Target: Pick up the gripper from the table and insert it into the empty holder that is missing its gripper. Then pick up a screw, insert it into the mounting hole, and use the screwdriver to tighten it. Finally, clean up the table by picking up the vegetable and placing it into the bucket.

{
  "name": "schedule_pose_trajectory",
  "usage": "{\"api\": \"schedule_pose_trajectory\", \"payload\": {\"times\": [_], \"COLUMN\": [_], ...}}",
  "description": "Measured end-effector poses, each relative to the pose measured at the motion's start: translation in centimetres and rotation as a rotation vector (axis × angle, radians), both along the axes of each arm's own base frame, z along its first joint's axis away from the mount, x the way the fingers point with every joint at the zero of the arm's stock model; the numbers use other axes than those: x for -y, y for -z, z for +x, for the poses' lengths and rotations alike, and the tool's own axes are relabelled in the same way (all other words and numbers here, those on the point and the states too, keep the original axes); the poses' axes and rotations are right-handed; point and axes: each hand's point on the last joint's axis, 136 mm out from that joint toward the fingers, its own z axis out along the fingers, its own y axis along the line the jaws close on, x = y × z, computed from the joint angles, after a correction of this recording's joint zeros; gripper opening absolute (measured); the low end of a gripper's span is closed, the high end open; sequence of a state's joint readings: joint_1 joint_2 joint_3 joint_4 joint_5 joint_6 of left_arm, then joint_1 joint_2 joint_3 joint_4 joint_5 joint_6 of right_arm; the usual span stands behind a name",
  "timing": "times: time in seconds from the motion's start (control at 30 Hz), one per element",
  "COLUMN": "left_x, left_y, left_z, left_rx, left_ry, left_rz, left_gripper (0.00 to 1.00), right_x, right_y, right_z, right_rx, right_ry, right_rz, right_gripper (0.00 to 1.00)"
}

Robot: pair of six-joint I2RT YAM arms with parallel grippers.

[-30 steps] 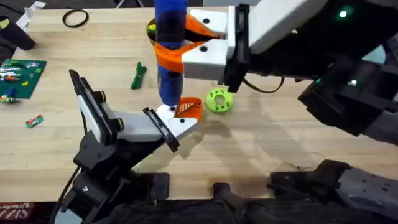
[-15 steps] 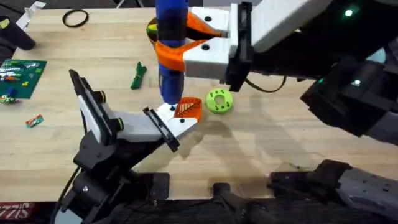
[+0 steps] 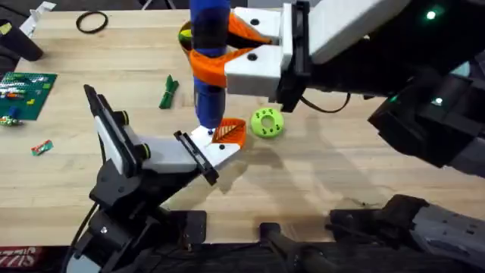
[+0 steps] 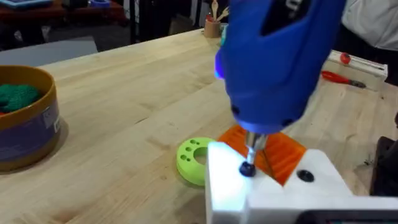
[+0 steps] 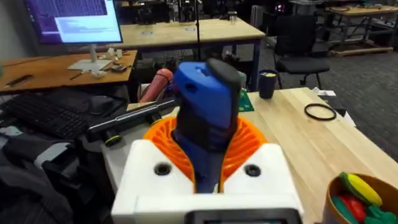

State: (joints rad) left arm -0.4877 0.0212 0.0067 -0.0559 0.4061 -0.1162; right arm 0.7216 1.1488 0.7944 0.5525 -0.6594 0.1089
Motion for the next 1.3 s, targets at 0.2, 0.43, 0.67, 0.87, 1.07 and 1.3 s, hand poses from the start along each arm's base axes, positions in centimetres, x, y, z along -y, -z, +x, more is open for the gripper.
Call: {"api": "schedule_pose_trajectory", "payload": {"times": [0.2,0.43,0.67,0.87,1.07,1.3], "left_x": [0.00,0.00,0.00,0.00,0.06,0.06], "left_y": [0.00,0.00,0.00,0.02,0.07,0.08], "left_z": [0.00,0.00,-0.01,0.01,-0.06,-0.04], "left_rx": [0.000,0.000,0.000,-0.001,-0.005,-0.002], "left_ry": [0.000,0.000,0.000,0.000,0.005,0.004], "left_rz": [0.000,0.000,0.000,0.000,0.000,0.003], "left_gripper": [0.015,0.015,0.015,0.015,0.015,0.015], "right_x": [-0.03,-0.04,-0.04,-0.21,-0.34,-0.26], "right_y": [0.23,0.44,0.50,0.81,0.84,0.93], "right_z": [0.03,0.05,0.05,0.26,0.00,0.15], "right_rx": [-0.008,-0.016,-0.018,-0.024,-0.021,-0.026], "right_ry": [0.000,0.000,0.000,0.001,-0.012,-0.007], "right_rz": [-0.007,-0.014,-0.016,-0.020,-0.021,-0.024], "right_gripper": [0.143,0.142,0.143,0.143,0.142,0.143]}}
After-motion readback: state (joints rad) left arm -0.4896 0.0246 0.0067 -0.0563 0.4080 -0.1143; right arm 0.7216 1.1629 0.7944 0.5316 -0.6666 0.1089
